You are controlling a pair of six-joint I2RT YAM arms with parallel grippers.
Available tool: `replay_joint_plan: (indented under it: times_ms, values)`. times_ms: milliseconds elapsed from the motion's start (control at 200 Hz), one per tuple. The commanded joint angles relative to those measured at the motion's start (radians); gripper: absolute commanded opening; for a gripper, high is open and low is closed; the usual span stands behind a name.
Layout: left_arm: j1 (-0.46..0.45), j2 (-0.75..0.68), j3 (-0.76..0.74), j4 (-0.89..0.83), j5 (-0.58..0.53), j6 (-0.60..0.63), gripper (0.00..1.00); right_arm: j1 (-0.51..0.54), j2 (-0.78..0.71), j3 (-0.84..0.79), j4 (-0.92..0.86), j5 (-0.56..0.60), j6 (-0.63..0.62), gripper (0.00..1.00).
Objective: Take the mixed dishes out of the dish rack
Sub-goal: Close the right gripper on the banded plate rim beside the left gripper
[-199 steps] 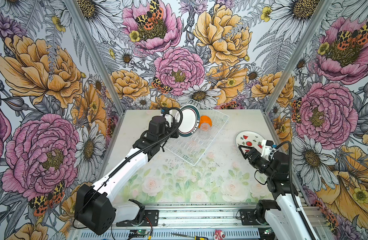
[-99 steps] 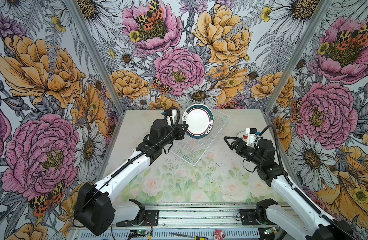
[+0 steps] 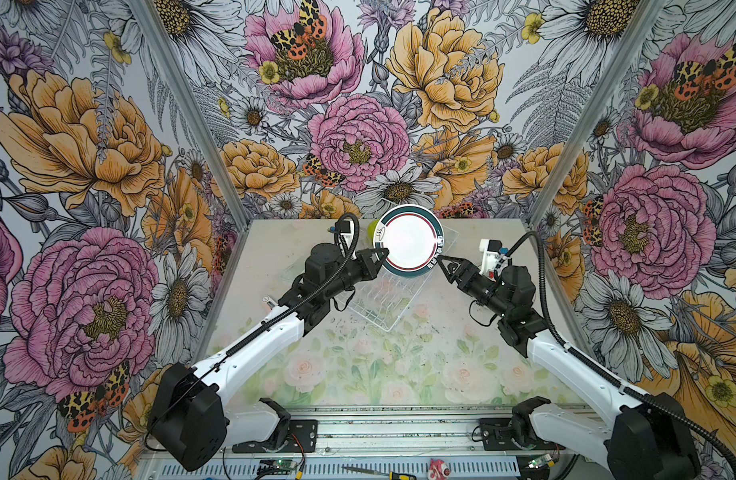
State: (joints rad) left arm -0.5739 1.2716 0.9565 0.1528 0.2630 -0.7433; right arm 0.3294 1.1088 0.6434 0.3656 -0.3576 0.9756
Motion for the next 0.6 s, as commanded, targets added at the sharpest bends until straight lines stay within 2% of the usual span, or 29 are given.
replay_joint_plan:
  times_ms: [0,360,495,596]
  values:
    - [-0.004,-0.008,-0.012,0.116,0.03,-0.053,0.0,0.018,0.014,0.044,0.094,0.029,0.009,0.8]
    - [-0.015,0.036,-0.023,0.219,0.102,-0.14,0.0,0.062,0.092,0.088,0.167,0.039,0.026,0.57]
    - [-0.024,0.055,-0.015,0.219,0.145,-0.146,0.0,0.07,0.112,0.09,0.197,0.039,0.042,0.45]
    - [-0.025,0.062,-0.019,0.218,0.156,-0.143,0.0,0.073,0.115,0.09,0.197,0.053,0.048,0.31]
